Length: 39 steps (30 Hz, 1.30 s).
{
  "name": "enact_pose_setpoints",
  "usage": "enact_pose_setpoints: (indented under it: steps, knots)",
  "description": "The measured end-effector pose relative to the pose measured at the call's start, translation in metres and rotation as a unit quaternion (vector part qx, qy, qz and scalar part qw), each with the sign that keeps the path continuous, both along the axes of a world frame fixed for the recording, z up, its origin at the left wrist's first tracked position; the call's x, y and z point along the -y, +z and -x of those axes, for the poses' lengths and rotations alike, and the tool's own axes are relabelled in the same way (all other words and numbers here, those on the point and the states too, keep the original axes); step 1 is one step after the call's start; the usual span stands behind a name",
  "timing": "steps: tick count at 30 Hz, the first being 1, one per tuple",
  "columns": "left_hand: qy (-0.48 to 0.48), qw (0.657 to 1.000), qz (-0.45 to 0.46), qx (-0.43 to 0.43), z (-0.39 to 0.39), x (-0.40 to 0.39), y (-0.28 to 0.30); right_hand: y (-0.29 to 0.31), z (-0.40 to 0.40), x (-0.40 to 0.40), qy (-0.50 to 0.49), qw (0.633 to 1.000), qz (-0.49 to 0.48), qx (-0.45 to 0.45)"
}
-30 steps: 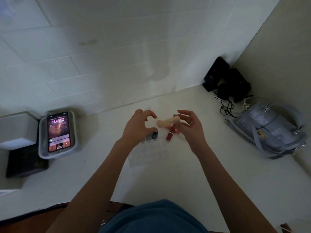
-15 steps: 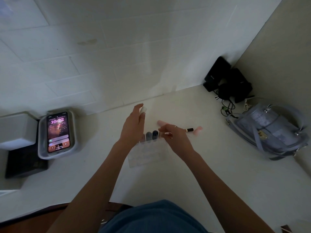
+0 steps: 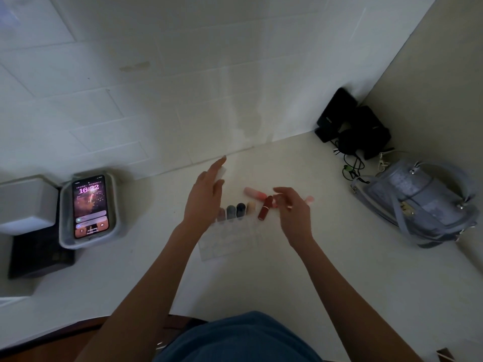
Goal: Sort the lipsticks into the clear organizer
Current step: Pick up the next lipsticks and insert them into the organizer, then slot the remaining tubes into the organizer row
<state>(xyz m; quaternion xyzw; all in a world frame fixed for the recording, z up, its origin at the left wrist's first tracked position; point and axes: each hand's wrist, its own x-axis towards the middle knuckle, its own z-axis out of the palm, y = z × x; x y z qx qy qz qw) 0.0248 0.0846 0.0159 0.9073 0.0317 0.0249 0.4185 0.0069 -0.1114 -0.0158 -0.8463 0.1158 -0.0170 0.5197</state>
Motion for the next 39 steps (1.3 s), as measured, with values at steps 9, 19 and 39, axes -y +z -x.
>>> enact_pose_setpoints:
  steps: [9,19,39]
  knots:
    - [0.113,0.992,0.011,0.051,0.016,-0.019,-0.01,-0.034,-0.004,0.023,0.023,0.99,0.131,-0.045]
    - [0.163,0.982,0.054,-0.08,0.052,-0.041,-0.049,-0.025,-0.007,0.007,0.066,0.987,0.136,-0.054]
    - [0.155,0.961,0.147,-0.175,0.041,-0.032,-0.062,-0.026,0.003,-0.024,0.114,0.973,0.141,-0.144]
